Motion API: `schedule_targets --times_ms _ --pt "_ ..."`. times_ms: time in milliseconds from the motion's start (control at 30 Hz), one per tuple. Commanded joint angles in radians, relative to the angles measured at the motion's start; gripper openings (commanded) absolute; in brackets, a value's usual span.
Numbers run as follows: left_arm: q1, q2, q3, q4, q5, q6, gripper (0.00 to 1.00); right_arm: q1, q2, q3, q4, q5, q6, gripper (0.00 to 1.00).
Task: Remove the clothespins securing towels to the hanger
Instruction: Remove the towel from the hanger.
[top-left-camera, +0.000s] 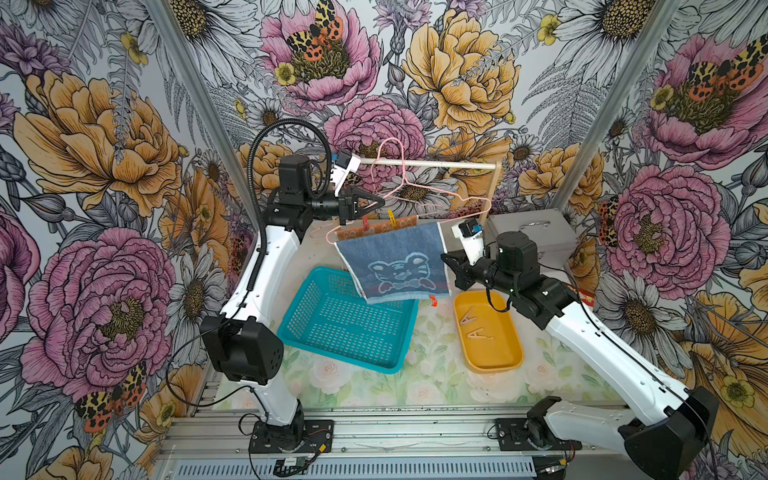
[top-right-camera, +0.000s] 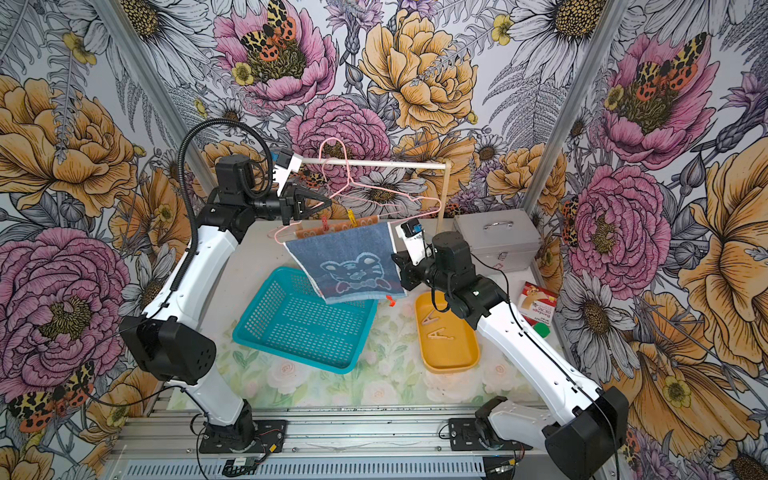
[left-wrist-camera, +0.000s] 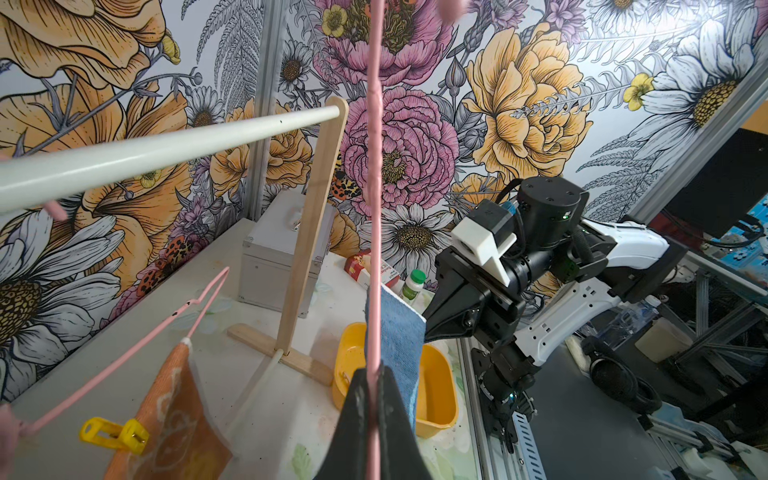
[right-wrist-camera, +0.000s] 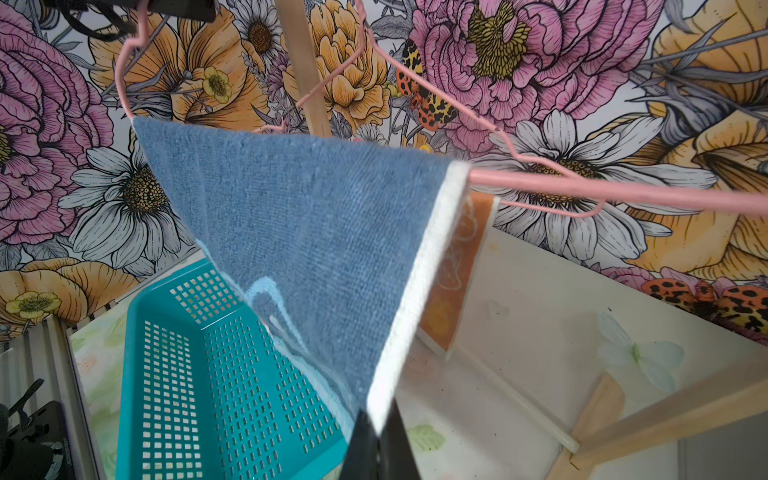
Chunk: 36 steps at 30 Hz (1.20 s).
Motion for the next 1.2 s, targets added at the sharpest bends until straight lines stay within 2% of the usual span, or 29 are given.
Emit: schedule_targets --times_ms 0,200,467,667,1000,1167 --pt "0.009 -0.007 0.027 0.009 -0.027 -0.018 0.00 0.006 -0.018 0.036 -0.022 -0.029 -0.011 0.00" --pt "0.002 -0.011 0.029 0.007 -0.021 -0.016 0.00 0.006 0.008 0.061 -0.034 -0.068 -0.019 0.01" --pt "-0.010 -0.044 0.028 0.007 -0.013 -0.012 0.00 0.008 0.145 0.114 -0.004 -0.100 -0.025 0.17" --pt "-0.010 -0.061 0.029 0.007 -0.005 -0.011 0.00 0.008 0.206 0.145 0.019 -0.100 -0.029 0.24" --pt "-0.009 -0.071 0.028 0.007 -0.001 -0.009 0.00 -0.003 0.275 0.203 0.035 -0.049 -0.047 0.26" --pt "-0.006 -0.075 0.025 0.007 0.002 -0.009 0.00 -0.010 0.308 0.226 0.035 -0.045 -0.052 0.22"
